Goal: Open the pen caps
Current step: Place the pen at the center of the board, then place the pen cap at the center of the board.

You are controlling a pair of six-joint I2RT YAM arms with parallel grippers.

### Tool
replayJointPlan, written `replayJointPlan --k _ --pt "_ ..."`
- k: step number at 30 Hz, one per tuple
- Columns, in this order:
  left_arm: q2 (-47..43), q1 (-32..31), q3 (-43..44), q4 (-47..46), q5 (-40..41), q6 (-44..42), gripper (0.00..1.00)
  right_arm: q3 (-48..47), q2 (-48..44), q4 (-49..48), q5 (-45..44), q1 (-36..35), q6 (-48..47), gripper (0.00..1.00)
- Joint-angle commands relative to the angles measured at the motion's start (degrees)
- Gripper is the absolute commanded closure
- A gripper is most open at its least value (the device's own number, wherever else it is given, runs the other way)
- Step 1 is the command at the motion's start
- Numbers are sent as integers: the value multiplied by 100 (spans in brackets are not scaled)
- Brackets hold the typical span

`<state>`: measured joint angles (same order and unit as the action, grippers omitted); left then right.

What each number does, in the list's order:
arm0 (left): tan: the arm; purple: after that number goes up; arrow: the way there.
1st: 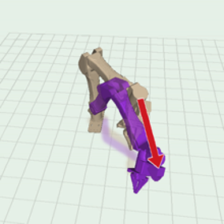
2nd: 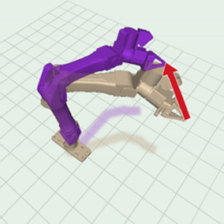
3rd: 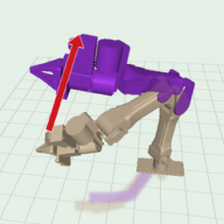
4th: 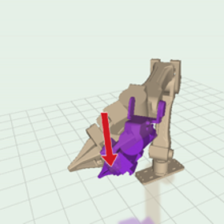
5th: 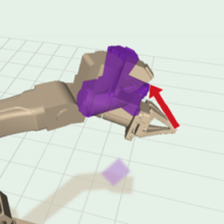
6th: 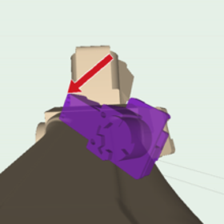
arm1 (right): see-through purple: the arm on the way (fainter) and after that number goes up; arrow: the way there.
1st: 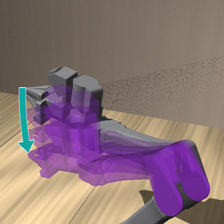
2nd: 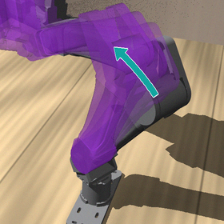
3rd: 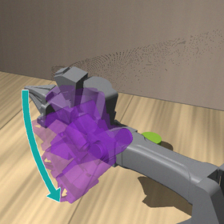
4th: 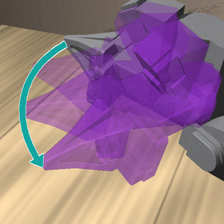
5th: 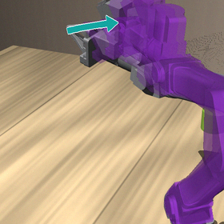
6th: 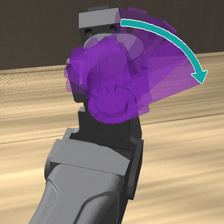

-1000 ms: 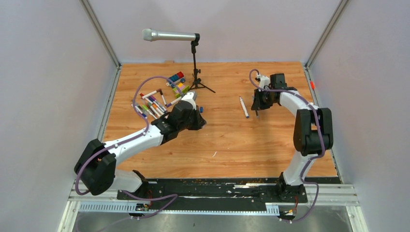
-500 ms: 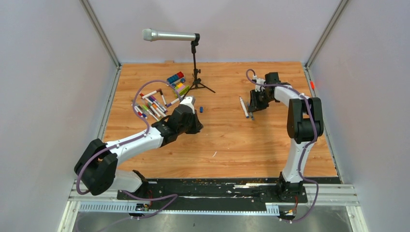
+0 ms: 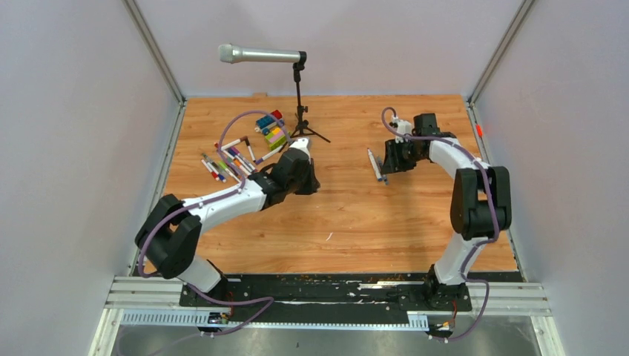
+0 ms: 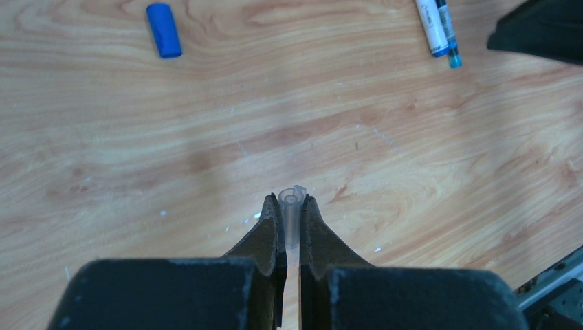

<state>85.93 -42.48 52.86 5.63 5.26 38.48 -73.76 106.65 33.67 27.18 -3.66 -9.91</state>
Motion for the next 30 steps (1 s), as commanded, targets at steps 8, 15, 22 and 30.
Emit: replayJointPlan --k 8,15,22,30 --pt "1512 20 1786 1182 595 -444 100 1693 -2533 -303 2164 228 -1139 60" --pt "2525 35 2975 1946 894 -762 100 2056 -3075 -609 2625 599 -1093 55" --pt "3202 229 3822 2292 702 -909 99 2042 -2993 -582 2751 682 -1098 55" --pt "3576 478 4219 2494 502 -966 96 2042 -2958 -581 2831 716 -1109 55"
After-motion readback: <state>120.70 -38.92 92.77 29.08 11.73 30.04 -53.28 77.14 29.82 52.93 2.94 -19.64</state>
